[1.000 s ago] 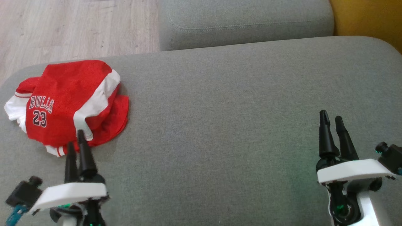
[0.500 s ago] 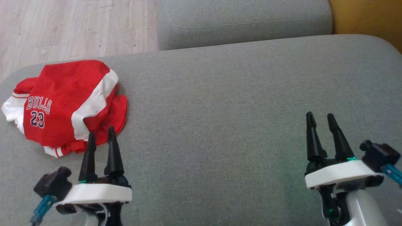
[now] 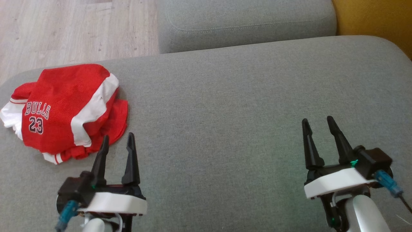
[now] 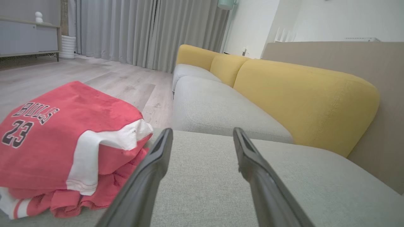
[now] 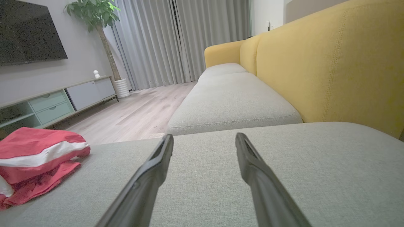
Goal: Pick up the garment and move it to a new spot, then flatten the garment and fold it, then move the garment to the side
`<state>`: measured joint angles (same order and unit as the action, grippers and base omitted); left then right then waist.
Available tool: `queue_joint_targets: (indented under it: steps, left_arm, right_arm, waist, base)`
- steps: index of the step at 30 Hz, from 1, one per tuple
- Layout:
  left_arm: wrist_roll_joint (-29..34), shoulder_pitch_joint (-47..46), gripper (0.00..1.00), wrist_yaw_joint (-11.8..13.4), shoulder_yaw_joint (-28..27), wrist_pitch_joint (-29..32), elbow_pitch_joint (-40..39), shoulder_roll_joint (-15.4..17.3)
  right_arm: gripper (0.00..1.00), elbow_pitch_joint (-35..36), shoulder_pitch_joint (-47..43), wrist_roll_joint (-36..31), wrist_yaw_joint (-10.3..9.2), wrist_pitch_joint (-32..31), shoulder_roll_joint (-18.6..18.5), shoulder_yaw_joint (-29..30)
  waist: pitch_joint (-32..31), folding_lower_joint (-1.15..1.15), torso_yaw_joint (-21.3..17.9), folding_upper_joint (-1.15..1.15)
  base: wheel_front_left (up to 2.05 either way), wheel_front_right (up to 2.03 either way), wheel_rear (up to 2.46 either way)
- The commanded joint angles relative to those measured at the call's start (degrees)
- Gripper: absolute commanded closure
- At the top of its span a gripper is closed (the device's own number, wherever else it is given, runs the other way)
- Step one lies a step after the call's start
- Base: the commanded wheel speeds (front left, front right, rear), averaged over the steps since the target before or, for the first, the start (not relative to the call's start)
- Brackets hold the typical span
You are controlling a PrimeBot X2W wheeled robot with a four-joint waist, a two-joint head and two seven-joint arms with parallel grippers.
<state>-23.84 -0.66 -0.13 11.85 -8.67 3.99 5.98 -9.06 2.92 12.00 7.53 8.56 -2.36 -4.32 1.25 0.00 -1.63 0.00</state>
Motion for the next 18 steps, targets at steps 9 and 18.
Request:
queue_joint_targets:
  steps: [9,18]
  left_arm:
    - [9.9,-2.3,0.00,4.8,3.5,-2.3,-2.1,3.9]
    - [16.0,-3.3,0.00,9.8,7.9,-3.8,-2.0,6.2]
  right_arm:
    - [0.00,2.4,2.7,-10.1,-0.03,2.4,-0.5,-2.4]
    - [0.00,3.5,2.3,-16.5,-0.04,3.9,-0.5,-3.7]
  waist:
    - [0.0,0.00,-0.1,0.00]
    - [-0.1,0.00,0.4,0.00]
  base:
    - [0.00,0.00,0.00]
    - [0.00,0.00,0.00]
